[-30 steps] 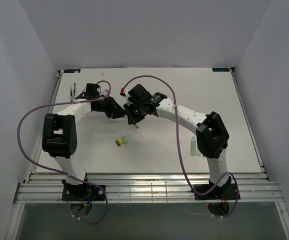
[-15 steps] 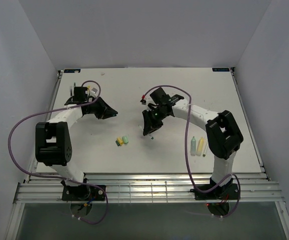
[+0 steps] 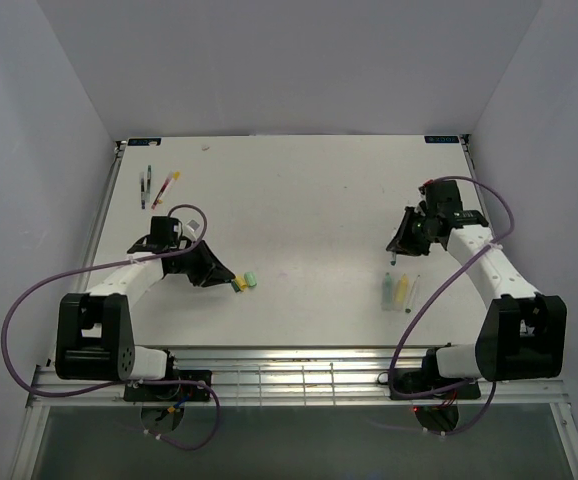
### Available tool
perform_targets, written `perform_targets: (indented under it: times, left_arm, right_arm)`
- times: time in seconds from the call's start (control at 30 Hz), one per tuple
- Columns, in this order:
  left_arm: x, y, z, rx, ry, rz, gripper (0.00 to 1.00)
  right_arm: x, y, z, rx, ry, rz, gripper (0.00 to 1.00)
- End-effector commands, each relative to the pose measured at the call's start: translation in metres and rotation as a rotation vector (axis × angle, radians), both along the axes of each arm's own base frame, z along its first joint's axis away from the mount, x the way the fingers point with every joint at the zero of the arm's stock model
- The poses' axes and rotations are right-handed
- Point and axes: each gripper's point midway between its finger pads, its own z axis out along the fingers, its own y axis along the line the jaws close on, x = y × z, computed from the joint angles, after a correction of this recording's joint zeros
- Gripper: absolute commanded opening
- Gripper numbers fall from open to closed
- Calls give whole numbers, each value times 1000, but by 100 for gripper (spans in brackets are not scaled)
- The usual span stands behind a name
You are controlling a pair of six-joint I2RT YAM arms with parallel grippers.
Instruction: Open the pen caps
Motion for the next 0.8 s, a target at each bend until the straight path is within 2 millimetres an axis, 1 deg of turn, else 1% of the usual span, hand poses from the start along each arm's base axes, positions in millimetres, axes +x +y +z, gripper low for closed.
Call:
perform_targets:
  times: [0.0, 0.07, 0.1, 0.17, 0.2, 0.3, 0.4, 0.5, 0.63, 0.77]
  left_arm:
    - [-7, 2, 2, 14, -35, -12, 1]
    - [-11, 3, -3, 25, -23, -9, 7]
    - [-13, 4, -5, 27, -15, -9, 8]
    - [-15, 5, -12, 39, 4, -8, 11]
    - [-16, 6, -15, 42, 12, -7, 11]
    - [-19, 6, -24, 45, 49, 1, 11]
    - [-22, 7, -32, 49, 90, 14, 11]
    - [-23, 7, -36, 50, 115, 23, 11]
    - [-25, 6, -40, 41, 134, 26, 11]
    - [-26, 5, -43, 35, 145, 26, 11]
  right_arm:
    - [-26, -35, -19, -80, 62, -81, 8]
    - [-34, -47, -25, -97, 74, -112, 8]
    - [-42, -47, -30, -99, 85, -111, 8]
    - [-46, -58, -36, -104, 100, -144, 8]
    - [-51, -60, -41, -105, 117, -146, 8]
    - [-59, -64, -48, -108, 136, -149, 8]
    - [-61, -68, -52, -120, 145, -159, 8]
    - [-63, -76, -52, -138, 145, -183, 8]
    - [-71, -90, -59, -180, 168, -222, 8]
    - [-78, -93, -65, -195, 192, -231, 8]
